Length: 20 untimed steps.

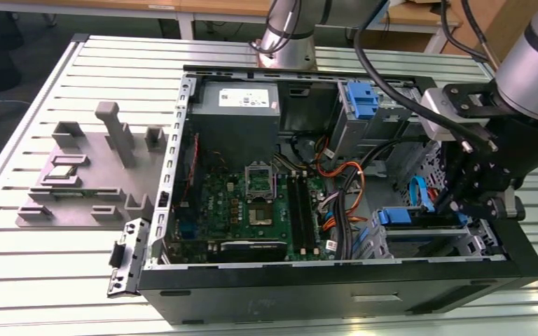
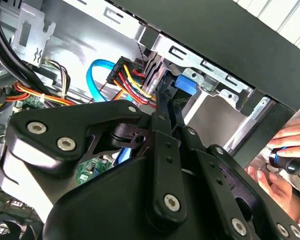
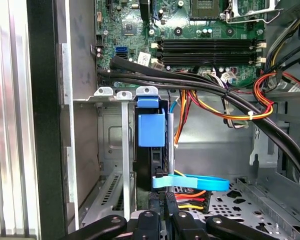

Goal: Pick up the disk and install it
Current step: 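Insert the second disk wire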

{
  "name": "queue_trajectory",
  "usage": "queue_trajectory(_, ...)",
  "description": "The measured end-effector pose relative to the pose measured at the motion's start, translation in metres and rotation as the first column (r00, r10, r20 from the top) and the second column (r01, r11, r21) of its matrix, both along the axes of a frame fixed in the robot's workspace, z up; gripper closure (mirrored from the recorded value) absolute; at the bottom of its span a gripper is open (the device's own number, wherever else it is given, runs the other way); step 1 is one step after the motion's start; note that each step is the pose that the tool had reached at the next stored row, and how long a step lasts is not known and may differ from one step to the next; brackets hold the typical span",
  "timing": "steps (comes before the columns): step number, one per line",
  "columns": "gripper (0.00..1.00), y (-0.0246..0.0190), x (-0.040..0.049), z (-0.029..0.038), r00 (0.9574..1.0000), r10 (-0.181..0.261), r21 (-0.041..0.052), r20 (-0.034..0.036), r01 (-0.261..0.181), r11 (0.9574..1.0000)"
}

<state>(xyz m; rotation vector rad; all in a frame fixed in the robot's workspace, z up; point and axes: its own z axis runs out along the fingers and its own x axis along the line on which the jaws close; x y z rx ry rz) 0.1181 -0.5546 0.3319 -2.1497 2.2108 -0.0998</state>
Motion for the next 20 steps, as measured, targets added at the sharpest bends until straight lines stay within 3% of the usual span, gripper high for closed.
queue_trajectory(20, 0.84, 0.0000, -0.0001, -0.0059, 1.0000, 0.000, -0.0001, 0.0000, 0.000, 1.0000)
